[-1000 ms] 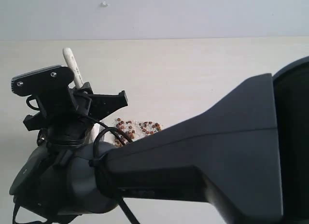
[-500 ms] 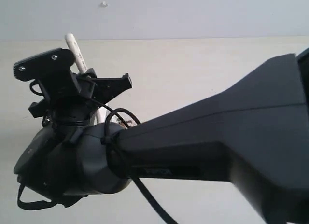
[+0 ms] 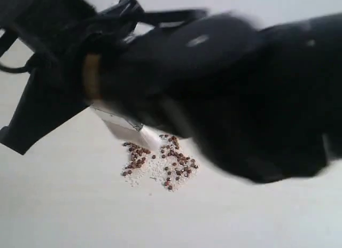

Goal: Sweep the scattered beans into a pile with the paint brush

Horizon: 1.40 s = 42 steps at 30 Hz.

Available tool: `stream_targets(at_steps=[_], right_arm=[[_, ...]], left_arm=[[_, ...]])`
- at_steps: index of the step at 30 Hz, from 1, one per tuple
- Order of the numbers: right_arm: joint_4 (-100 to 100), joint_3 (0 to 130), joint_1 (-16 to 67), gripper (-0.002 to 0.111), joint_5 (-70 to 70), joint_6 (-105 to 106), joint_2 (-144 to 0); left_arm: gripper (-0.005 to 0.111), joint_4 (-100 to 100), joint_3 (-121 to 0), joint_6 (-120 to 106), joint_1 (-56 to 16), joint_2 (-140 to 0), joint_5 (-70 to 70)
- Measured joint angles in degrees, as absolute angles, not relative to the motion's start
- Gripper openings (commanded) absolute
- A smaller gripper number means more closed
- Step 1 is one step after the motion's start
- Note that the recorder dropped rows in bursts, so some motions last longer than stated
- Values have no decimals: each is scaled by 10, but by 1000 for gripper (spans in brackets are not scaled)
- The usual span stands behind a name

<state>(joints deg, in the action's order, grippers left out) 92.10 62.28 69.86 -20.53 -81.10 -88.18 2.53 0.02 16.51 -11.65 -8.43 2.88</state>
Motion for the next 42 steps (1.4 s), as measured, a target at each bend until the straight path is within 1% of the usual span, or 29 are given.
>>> stream_targets(at_steps=[4,7,14,19,24,33,38,42], right_arm=[[922,553,636,0,22,-805,-738],[925,513,600,0,125,-795,-670],[926,424,554,0,298,-706,-642],[870,367,509,0,418,-569,-667],[829,350,434,0,484,-492,-719],[842,350,301,0,584,-437,-860],[825,350,256,0,567,-431,-912],[708,350,245,0,473,-446,-920]], left_arm=[[0,25,0,165,-116,-84,29],[0,25,0,165,-116,-84,29],[0,25,0,165,-116,-84,29],[0,25,0,165,-116,-84,29],[0,25,0,165,-116,-84,29],[0,25,0,165,-116,-84,29],[0,25,0,165,-116,-84,29],[0,25,0,165,-116,-84,29]])
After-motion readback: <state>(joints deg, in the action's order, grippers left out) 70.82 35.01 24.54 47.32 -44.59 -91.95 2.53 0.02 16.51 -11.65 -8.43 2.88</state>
